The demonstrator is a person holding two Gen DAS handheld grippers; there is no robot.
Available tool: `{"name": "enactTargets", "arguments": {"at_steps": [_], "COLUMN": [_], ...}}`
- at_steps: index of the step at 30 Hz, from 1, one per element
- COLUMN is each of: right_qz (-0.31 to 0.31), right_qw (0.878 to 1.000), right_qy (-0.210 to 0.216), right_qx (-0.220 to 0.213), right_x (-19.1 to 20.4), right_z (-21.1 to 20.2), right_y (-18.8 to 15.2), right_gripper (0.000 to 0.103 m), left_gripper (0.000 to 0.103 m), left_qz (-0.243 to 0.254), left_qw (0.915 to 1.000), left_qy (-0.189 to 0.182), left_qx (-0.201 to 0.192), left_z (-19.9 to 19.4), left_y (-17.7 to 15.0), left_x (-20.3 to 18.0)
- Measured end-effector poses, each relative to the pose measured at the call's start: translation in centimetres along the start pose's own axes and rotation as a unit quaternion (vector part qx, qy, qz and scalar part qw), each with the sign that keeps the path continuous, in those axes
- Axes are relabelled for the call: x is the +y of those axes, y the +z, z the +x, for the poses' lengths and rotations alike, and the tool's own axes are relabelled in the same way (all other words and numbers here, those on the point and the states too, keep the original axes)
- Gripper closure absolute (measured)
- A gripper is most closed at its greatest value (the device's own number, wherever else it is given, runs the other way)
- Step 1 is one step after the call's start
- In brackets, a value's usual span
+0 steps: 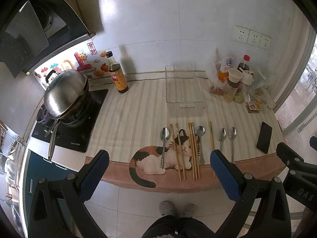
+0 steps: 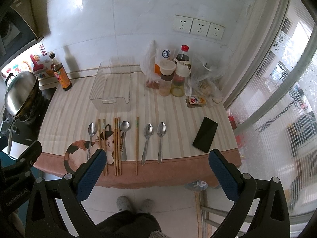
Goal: Organize utensils
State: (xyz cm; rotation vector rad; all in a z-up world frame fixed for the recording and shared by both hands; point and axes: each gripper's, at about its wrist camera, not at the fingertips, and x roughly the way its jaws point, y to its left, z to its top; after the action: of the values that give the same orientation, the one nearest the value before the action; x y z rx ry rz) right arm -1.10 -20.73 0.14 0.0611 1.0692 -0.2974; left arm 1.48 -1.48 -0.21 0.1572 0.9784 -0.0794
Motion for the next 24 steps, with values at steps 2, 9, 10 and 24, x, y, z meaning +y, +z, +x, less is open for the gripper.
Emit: {"name": "enactTargets", "arguments": {"at_steps": [2,9,10,24], "right_qz": [0.0,0.001,0.001,0.044], "right_qw": [1.0,1.0,1.0,0.997], "right_qy": [0.0,0.001,0.0,0.05], "right_qx": [0.0,-0.001,0.0,0.024], "right_x": [-0.1,-0.1,-0.1,-0.8], "right_z": [-0.1,0.0,0.0,5.8], "right_y": [-0.2,-0.1,-0.2,2.5], "right_gripper": [0.0,0.0,0.0,0.0], "left_gripper": [0.0,0.0,0.0,0.0], "left_qz": [0.0,-0.001,-0.001,-0.036], "left_qw": [1.0,1.0,1.0,0.9987], "left_qy": [-0.001,-0.001,0.0,0.034], "left_qx": [0.0,0.0,0.0,0.013], "left_z": [0.0,0.1,0.2,5.9], "left_y": [0.4,0.7,0.7,3.0], "left_x": [0.0,0.1,0.0,2.4]}}
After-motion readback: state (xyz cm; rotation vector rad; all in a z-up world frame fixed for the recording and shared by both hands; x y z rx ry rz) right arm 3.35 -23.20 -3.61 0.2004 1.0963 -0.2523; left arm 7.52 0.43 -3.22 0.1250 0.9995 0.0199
